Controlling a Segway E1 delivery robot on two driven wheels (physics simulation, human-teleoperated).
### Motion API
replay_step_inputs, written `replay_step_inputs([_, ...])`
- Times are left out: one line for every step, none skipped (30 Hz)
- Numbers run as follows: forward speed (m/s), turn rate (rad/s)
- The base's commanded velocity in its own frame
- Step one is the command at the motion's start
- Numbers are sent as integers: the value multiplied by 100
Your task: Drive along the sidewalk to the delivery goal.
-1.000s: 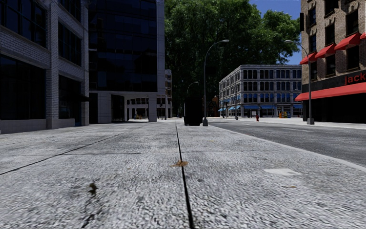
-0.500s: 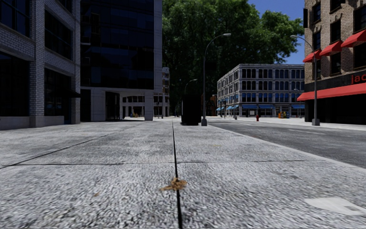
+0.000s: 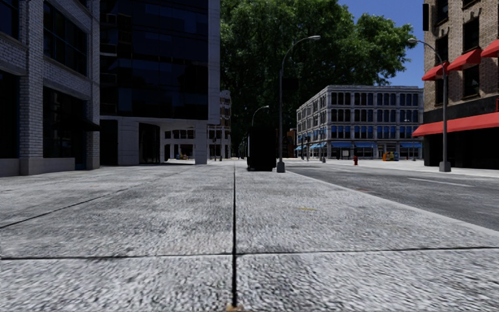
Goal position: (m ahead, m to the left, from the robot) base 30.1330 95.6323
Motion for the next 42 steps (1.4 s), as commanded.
replay_step_inputs([200, 0])
replay_step_inputs([200, 0])
replay_step_inputs([200, 0])
replay_step_inputs([200, 0])
replay_step_inputs([200, 0])
replay_step_inputs([200, 0])
replay_step_inputs([200, 0])
replay_step_inputs([200, 0])
replay_step_inputs([200, 0])
replay_step_inputs([200, 0])
replay_step_inputs([200, 0])
replay_step_inputs([200, 0])
replay_step_inputs([200, 0])
replay_step_inputs([200, 0])
replay_step_inputs([200, 0])
replay_step_inputs([200, 0])
replay_step_inputs([200, 0])
replay_step_inputs([200, 0])
replay_step_inputs([200, 0])
replay_step_inputs([200, 0])
replay_step_inputs([200, 0])
replay_step_inputs([200, 0])
replay_step_inputs([200, 0])
replay_step_inputs([200, 0])
replay_step_inputs([200, 0])
replay_step_inputs([200, 0])
replay_step_inputs([200, 0])
replay_step_inputs([200, 0])
replay_step_inputs([200, 0])
replay_step_inputs([200, 17])
replay_step_inputs([200, 62])
replay_step_inputs([200, 90])
replay_step_inputs([200, 120])
replay_step_inputs([200, 120])
replay_step_inputs([200, 120])
replay_step_inputs([200, 120])
replay_step_inputs([200, 120])
replay_step_inputs([200, 105])
replay_step_inputs([200, 51])
replay_step_inputs([200, 24])
replay_step_inputs([200, 6])
replay_step_inputs([200, 0])
